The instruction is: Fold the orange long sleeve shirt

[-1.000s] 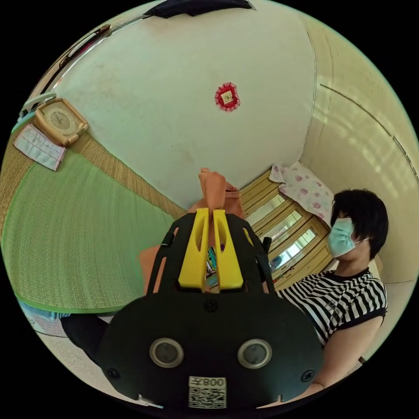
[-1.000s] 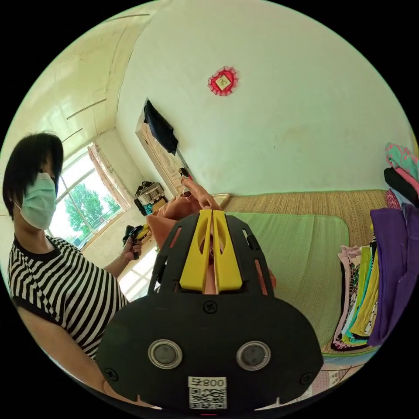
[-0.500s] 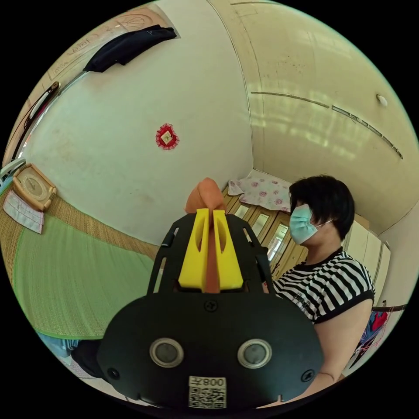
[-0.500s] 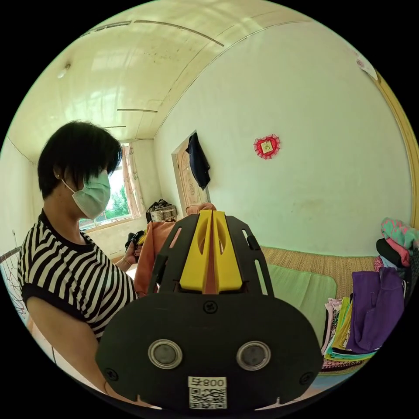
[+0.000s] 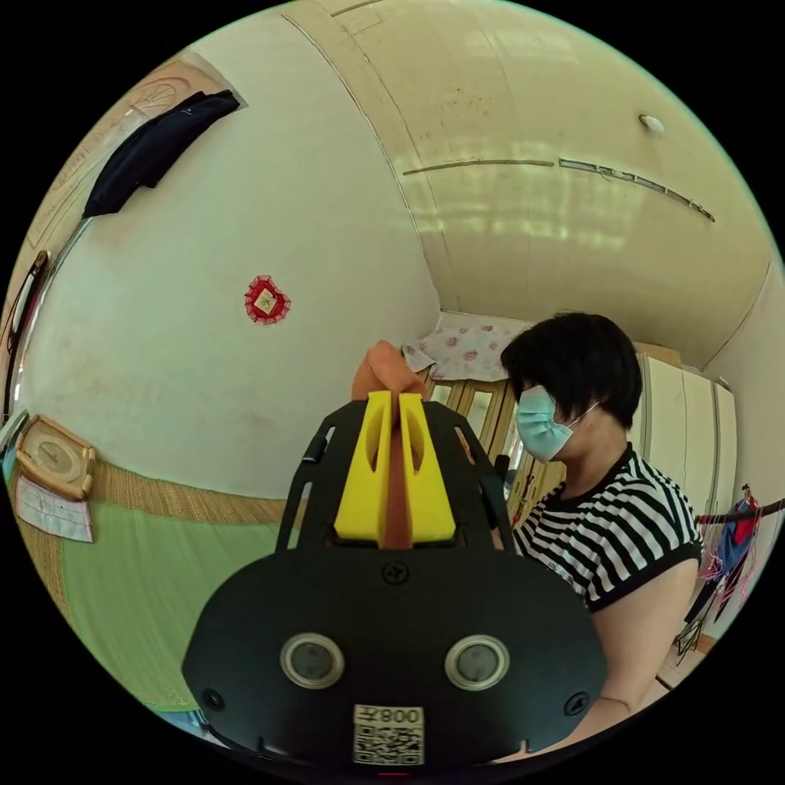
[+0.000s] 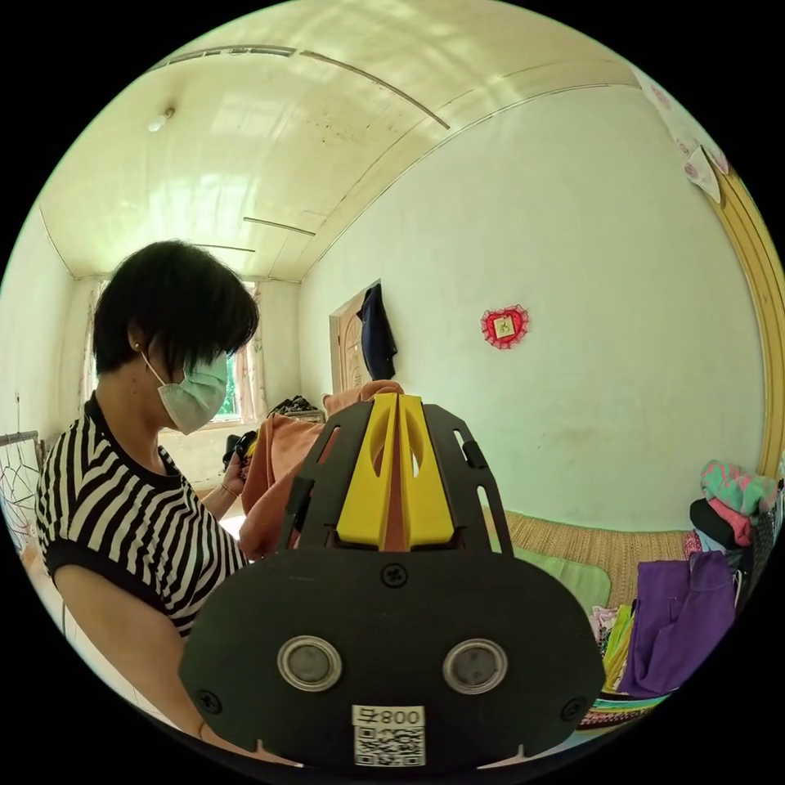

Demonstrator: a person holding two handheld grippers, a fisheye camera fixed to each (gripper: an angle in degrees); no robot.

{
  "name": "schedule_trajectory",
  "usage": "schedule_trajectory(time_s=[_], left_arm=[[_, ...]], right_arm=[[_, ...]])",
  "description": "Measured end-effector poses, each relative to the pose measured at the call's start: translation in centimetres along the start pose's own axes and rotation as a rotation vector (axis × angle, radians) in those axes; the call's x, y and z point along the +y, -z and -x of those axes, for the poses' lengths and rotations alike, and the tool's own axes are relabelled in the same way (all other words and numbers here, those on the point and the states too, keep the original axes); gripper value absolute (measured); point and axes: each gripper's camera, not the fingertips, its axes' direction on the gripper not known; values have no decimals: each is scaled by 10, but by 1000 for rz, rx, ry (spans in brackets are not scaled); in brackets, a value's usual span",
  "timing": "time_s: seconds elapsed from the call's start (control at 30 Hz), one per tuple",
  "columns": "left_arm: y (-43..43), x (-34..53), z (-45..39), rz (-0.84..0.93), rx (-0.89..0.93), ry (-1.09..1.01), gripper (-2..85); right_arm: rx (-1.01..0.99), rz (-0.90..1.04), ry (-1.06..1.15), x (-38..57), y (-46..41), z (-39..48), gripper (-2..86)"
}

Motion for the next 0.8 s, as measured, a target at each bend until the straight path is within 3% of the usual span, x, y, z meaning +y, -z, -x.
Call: schedule_trajectory(time_s=[0.17, 0.23, 0.37, 0.47, 0.53, 0.8], left_arm=[[-78, -58, 76, 35, -65, 25, 16], [-115, -76, 118, 63, -108, 73, 19], [-204, -95, 237, 170, -364, 250, 30], [-238, -75, 310, 220, -521, 392, 40], [-245, -48, 337, 224, -558, 467, 47], [-298, 121, 387, 655, -546, 737, 76]], right_arm=[[97, 96, 0, -53, -85, -67, 0], [194, 197, -48, -77, -158, -128, 1], [289, 447, -188, -85, -300, -251, 2], [449, 653, -353, -43, -392, -333, 1], [427, 762, -446, 14, -435, -370, 4], [320, 1061, -651, 239, -499, -379, 54]])
